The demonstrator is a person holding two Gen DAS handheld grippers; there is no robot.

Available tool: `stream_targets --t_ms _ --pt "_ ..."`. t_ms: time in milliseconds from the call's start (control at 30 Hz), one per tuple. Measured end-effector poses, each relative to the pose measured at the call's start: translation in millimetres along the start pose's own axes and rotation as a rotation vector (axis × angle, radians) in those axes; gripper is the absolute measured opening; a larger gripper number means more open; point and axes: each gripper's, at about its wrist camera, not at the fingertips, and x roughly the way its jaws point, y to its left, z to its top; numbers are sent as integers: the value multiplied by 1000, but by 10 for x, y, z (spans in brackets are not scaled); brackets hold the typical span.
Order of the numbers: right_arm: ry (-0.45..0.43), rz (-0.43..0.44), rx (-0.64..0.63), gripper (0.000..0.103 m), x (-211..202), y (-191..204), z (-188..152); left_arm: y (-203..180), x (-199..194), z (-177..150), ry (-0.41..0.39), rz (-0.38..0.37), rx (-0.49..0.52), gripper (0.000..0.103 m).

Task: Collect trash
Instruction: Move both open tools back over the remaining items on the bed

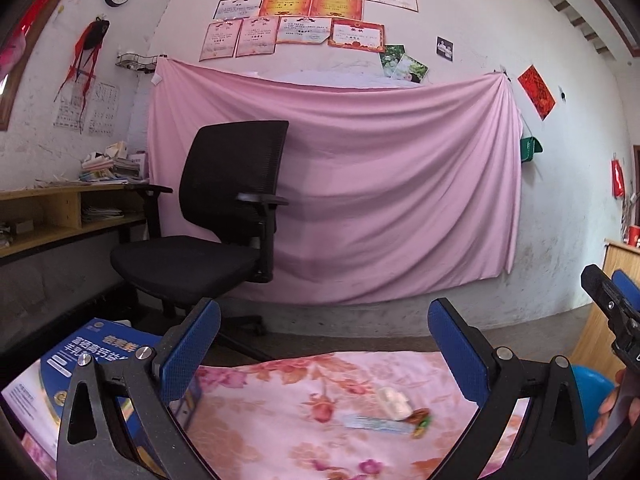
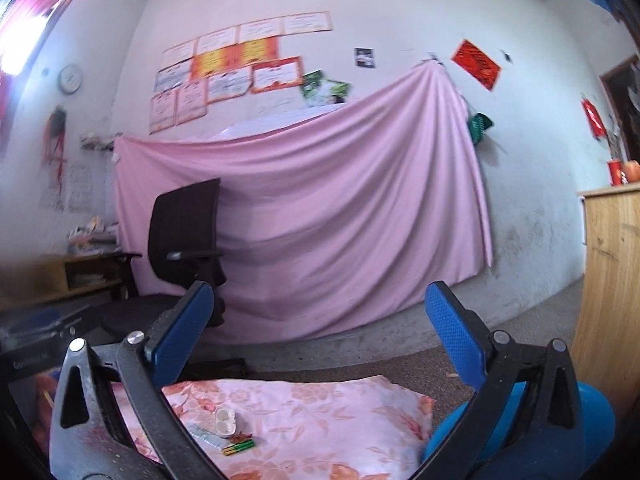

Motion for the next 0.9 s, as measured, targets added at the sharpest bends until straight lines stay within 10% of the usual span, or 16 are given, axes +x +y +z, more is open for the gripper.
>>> stream_targets --t_ms 600,900 --pt "201 56 -128 103 513 330 -422 196 660 -388 300 -24 54 102" --pt "528 118 -90 103 1129 307 -812 164 1139 -725 511 -54 112 101"
